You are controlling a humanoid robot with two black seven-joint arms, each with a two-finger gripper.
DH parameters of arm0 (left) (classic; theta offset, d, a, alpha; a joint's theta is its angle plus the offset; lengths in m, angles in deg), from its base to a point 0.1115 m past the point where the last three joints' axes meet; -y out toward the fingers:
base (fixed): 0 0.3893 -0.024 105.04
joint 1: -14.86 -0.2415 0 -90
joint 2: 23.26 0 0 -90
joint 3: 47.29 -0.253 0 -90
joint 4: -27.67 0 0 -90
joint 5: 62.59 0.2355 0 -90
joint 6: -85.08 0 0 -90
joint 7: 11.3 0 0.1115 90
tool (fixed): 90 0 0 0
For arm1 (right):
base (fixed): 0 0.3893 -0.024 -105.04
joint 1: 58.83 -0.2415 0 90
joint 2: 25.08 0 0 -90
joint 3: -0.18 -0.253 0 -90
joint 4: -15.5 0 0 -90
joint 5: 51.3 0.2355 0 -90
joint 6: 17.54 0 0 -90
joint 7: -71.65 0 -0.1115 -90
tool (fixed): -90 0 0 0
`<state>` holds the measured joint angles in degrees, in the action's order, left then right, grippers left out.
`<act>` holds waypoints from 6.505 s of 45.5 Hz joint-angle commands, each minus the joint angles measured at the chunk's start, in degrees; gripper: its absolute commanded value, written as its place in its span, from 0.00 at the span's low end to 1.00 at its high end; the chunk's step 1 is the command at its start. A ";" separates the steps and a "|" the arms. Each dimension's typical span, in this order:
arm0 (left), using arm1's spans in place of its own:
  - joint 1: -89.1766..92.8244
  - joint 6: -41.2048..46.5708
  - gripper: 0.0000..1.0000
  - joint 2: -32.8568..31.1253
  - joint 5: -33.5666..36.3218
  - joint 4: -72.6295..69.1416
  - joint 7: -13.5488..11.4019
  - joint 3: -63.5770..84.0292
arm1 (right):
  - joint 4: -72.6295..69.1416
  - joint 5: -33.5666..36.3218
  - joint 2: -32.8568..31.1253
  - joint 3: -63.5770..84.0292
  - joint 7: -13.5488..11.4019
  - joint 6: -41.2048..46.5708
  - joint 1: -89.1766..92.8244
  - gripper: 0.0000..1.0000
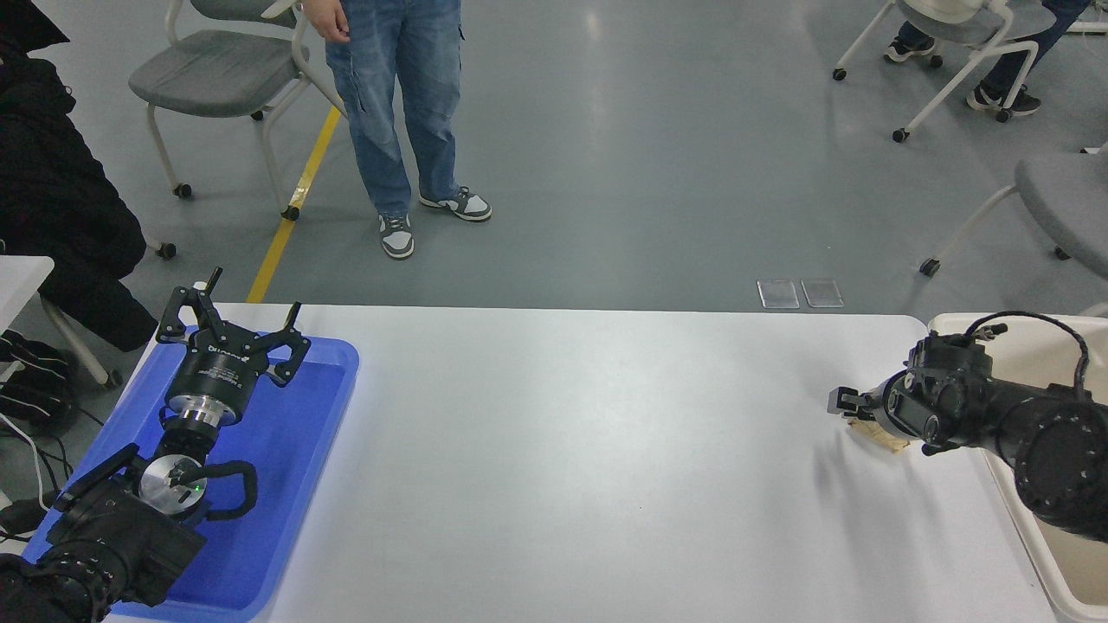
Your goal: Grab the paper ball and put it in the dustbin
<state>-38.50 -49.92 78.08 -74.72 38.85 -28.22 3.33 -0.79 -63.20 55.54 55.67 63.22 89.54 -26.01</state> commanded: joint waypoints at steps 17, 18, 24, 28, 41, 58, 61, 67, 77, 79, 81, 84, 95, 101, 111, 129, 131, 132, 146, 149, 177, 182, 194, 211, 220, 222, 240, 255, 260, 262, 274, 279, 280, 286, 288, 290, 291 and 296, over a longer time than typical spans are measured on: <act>0.01 0.00 1.00 0.00 0.09 0.16 0.04 0.00 | 0.64 -4.00 0.67 0.32 -0.18 0.32 0.84 0.00; 0.01 0.00 1.00 0.00 0.00 -0.02 0.04 0.00 | 0.64 -4.36 0.67 0.14 -0.18 0.32 0.84 0.00; 0.01 0.00 1.00 0.00 0.00 -0.02 0.04 0.00 | 0.55 -4.71 0.50 0.05 -0.09 0.32 0.40 0.00; 0.01 0.00 1.00 0.00 0.00 -0.02 0.04 0.00 | -0.24 -4.62 0.50 0.05 -0.09 0.50 -0.39 0.00; 0.01 0.00 1.00 0.00 0.00 -0.02 0.04 0.00 | -16.92 -4.71 -7.23 0.23 0.00 5.86 -12.51 0.00; 0.01 0.00 1.00 0.09 0.09 -0.02 0.04 0.00 | -48.82 -10.06 -16.90 1.28 0.00 6.21 -35.36 0.00; 0.01 0.00 1.00 0.09 0.00 0.16 0.04 0.00 | -54.27 -12.35 -18.83 1.28 0.00 6.21 -39.67 0.00; 0.01 0.00 1.00 0.09 0.00 -0.02 0.04 0.00 | -64.30 -13.68 -22.18 2.33 -0.09 8.84 -50.03 0.00; -0.08 0.00 1.00 0.09 0.00 -0.02 0.04 0.00 | -76.78 -12.89 -24.55 5.68 0.00 16.48 -69.02 0.00; -0.08 0.00 1.00 0.09 0.00 0.16 0.04 0.00 | -77.67 -12.71 -24.90 5.94 0.00 18.94 -72.01 0.00; -0.08 0.00 1.00 0.09 0.00 -0.02 0.04 0.00 | -78.28 -12.18 -25.25 6.03 0.00 21.23 -74.82 0.00; -0.08 0.00 1.00 0.09 0.00 -0.02 0.04 0.00 | -78.99 -10.26 -25.60 6.03 0.00 25.01 -78.69 0.00; -0.08 0.00 1.00 0.09 0.00 -0.02 0.04 0.00 | -79.43 -5.33 -26.13 6.38 0.00 27.92 -90.47 0.00; -0.08 0.00 1.00 0.09 0.00 -0.02 0.04 0.00 | -79.43 -4.89 -26.75 8.13 -0.09 27.92 -95.83 0.00; -0.08 0.00 1.00 0.09 0.00 -0.02 0.04 0.00 | -79.43 -5.15 -27.36 12.97 -0.61 27.92 -97.86 0.00; -0.08 0.00 1.00 0.09 0.00 -0.02 0.04 0.00 | -79.25 -5.76 -27.36 15.52 -0.70 27.92 -96.90 0.01; -0.08 0.00 1.00 0.09 0.00 -0.02 0.04 0.00 | -79.08 -5.94 -27.36 15.52 -0.79 27.92 -96.46 0.07; -0.08 0.00 1.00 0.09 0.00 -0.02 0.04 0.00 | -78.99 -5.94 -27.36 15.52 -0.88 27.92 -96.28 0.12; -0.08 0.00 1.00 0.09 0.00 -0.02 0.04 0.00 | -77.49 -12.71 -28.33 15.78 -1.76 27.92 -91.01 0.22; -0.08 0.00 1.00 0.09 0.00 -0.02 0.04 0.00 | -77.49 -12.80 -28.51 15.79 -1.76 27.92 -90.39 0.15; -0.08 0.00 1.00 0.09 0.09 -0.02 0.04 0.00 | -41.66 -16.49 -29.38 15.26 -1.32 13.86 -48.14 0.01; -0.08 0.00 1.00 0.09 0.00 -0.02 0.04 0.00 | -32.07 -16.05 -29.30 11.31 -1.32 9.65 -36.01 0.01; -0.08 0.00 1.00 0.09 0.00 -0.02 0.04 0.00 | -9.14 -15.70 -25.09 -3.80 -1.32 2.78 -7.45 0.01; -0.08 0.00 1.00 0.09 0.00 -0.02 -0.05 0.00 | 4.60 -15.70 -16.65 -14.54 -1.32 -3.54 10.41 0.08; -0.08 0.00 1.00 0.09 0.00 -0.02 -0.05 0.00 | 4.60 -15.61 -14.79 -14.98 -1.32 -6.89 12.44 0.22; -0.08 0.00 1.00 0.09 0.00 -0.02 -0.05 0.00 | 4.60 -15.61 -14.79 -15.06 -1.41 -6.89 12.44 0.31; -0.08 0.00 1.00 0.09 0.00 -0.02 -0.05 0.00 | 3.45 -12.18 -15.23 -15.42 -1.85 -6.71 11.39 1.00; 0.01 0.00 1.00 0.09 0.00 -0.02 0.04 0.00 | -22.80 -12.18 -31.75 -21.74 -1.85 -6.80 -3.02 1.00; 0.00 0.00 1.00 0.00 0.00 -0.02 0.04 0.00 | -32.04 -12.18 -36.84 -24.90 -1.85 -6.80 -8.38 1.00; -0.08 0.00 1.00 0.09 0.00 -0.02 0.04 0.00 | -34.94 -12.18 -38.69 -27.53 -1.85 -6.80 -9.27 1.00; -0.08 0.00 1.00 0.09 0.00 -0.02 0.04 0.00 | -45.76 -12.27 -43.09 -36.51 -1.41 -5.22 -6.55 1.00; -0.08 0.00 1.00 0.09 0.00 -0.02 0.04 0.00 | -47.35 -12.27 -44.15 -41.59 -1.32 -5.74 -3.82 1.00; -0.08 0.00 1.00 0.09 0.00 -0.02 0.04 0.00 | -47.43 -12.18 -43.98 -43.87 -1.32 -6.09 -3.56 1.00; -0.08 0.00 1.00 0.09 0.00 0.16 0.04 0.00 | -46.91 -9.73 -39.94 -59.16 -1.32 -7.59 3.81 1.00; -0.08 0.00 1.00 0.09 0.00 -0.02 0.04 0.00 | -46.56 -7.62 -37.48 -64.78 -1.32 -8.99 6.97 1.00; -0.08 0.00 1.00 0.09 0.00 -0.02 0.04 0.00 | -45.86 -5.77 -35.37 -70.06 -1.32 -11.09 9.96 1.00; -0.08 0.00 1.00 0.09 0.00 -0.02 0.04 0.00 | -45.33 -4.81 -34.40 -72.26 -1.32 -12.15 11.20 1.00; -0.08 0.00 1.00 0.09 0.00 -0.02 0.04 0.00 | -40.86 -3.39 -27.82 -81.49 -0.97 -15.49 15.77 1.00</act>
<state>-38.57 -49.92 78.17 -74.72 38.85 -28.18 3.33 -45.46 -71.13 18.37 -4.23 61.92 79.87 -20.75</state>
